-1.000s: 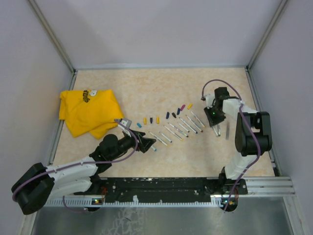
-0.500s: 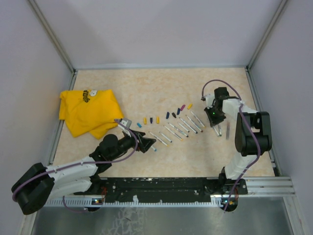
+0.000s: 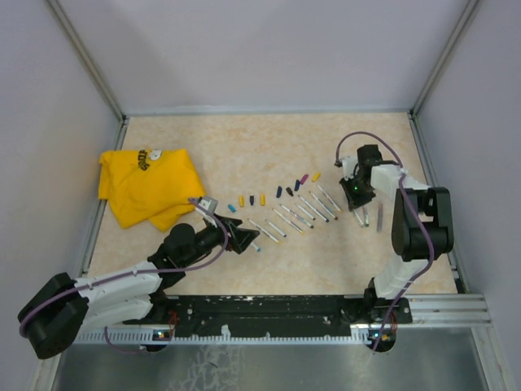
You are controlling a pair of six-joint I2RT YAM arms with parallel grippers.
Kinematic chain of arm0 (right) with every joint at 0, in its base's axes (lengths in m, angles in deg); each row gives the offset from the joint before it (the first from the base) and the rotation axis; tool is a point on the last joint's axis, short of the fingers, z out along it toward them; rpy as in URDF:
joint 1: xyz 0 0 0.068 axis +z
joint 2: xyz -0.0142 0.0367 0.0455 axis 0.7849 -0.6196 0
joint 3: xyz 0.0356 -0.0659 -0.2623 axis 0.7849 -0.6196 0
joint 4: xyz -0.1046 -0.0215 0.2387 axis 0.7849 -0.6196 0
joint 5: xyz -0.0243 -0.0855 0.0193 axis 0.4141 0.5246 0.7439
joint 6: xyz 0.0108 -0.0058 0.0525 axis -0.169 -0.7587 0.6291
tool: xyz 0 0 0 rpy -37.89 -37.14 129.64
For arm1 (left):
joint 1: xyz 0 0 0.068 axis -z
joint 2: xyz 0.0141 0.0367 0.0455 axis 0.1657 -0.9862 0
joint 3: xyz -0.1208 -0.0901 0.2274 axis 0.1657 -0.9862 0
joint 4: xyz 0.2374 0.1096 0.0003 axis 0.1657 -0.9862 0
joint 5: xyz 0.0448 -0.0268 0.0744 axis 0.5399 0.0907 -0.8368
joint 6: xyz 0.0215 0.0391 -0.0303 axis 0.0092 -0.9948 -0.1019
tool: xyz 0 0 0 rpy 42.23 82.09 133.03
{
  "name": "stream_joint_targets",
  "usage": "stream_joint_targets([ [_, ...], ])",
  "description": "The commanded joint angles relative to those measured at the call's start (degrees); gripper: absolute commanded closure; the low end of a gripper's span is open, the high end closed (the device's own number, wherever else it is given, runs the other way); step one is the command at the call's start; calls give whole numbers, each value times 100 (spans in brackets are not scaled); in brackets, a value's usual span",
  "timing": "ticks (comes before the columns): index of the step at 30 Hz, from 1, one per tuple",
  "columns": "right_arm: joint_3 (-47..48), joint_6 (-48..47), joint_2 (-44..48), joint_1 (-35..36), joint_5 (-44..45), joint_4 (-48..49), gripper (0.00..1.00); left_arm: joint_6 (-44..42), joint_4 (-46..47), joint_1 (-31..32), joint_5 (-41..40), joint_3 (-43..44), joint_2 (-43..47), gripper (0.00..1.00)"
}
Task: Open the pen caps
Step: Pick up the pen from the center of the board.
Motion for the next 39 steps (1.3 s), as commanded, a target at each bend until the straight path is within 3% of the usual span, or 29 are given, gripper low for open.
stream_joint_targets([
  [1,13,88,579,-25,-181,92,100,122,338,-29,160,13,39,4],
  [10,-13,108,763,-77,-477,174,100,303,983,-27,490,-27,-360,4],
  [39,-90,129,1100,-90,-731,354,100,374,1229,-29,515,-88,-407,4],
])
